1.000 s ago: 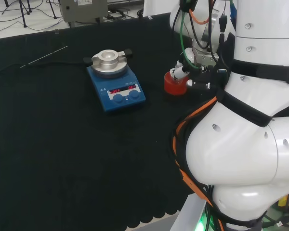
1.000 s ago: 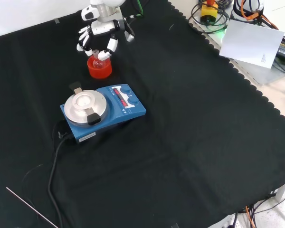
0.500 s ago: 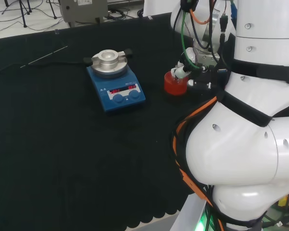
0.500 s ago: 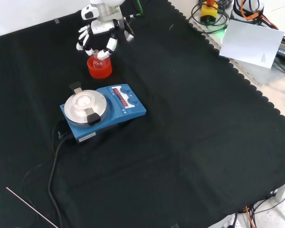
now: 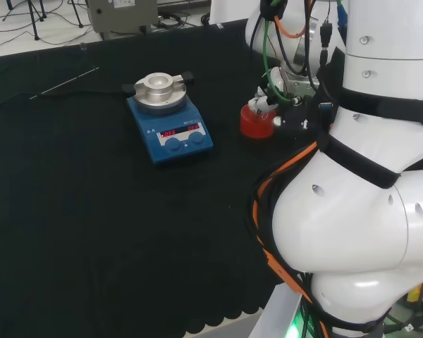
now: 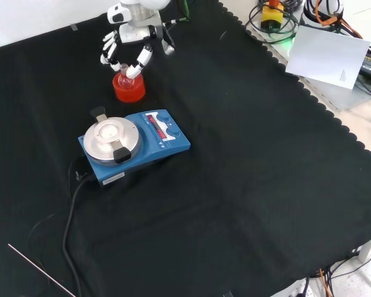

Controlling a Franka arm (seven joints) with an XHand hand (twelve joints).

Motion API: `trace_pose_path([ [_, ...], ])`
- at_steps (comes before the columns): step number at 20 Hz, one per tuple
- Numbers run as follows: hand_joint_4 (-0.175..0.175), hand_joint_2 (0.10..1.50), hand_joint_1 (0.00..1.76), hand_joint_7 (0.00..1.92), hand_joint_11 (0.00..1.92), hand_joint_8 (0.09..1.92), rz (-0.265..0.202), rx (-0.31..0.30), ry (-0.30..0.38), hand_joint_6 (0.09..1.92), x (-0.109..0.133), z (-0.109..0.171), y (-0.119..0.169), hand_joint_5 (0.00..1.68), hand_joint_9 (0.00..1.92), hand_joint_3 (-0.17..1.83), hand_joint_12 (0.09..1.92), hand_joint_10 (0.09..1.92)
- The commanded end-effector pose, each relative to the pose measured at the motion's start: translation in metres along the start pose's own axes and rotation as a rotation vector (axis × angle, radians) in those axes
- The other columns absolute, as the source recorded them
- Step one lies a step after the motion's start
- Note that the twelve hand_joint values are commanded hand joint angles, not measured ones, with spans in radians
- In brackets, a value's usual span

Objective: Pick up the round-bottom flask.

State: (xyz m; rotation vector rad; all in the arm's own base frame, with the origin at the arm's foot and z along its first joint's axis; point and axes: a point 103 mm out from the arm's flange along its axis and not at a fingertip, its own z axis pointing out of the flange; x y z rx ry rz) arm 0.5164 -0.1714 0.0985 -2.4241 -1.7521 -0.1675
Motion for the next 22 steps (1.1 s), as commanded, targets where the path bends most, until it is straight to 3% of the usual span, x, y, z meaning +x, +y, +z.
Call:
trace_pose_path([
  [1,0.175,0.83,1.04,0.56,0.37,0.6,-0.012,0.001,-0.013,1.04,0.008,-0.02,-0.001,1.03,0.73,0.54,1.27,0.54],
  [13,0.175,0.79,1.05,0.56,0.4,0.6,-0.037,0.044,-0.1,1.04,0.036,-0.087,-0.014,1.05,0.73,0.6,1.26,0.53],
  [22,0.175,0.77,1.05,0.57,0.42,0.6,-0.05,0.079,-0.114,1.03,0.048,-0.107,-0.024,1.06,0.74,0.63,1.25,0.53],
])
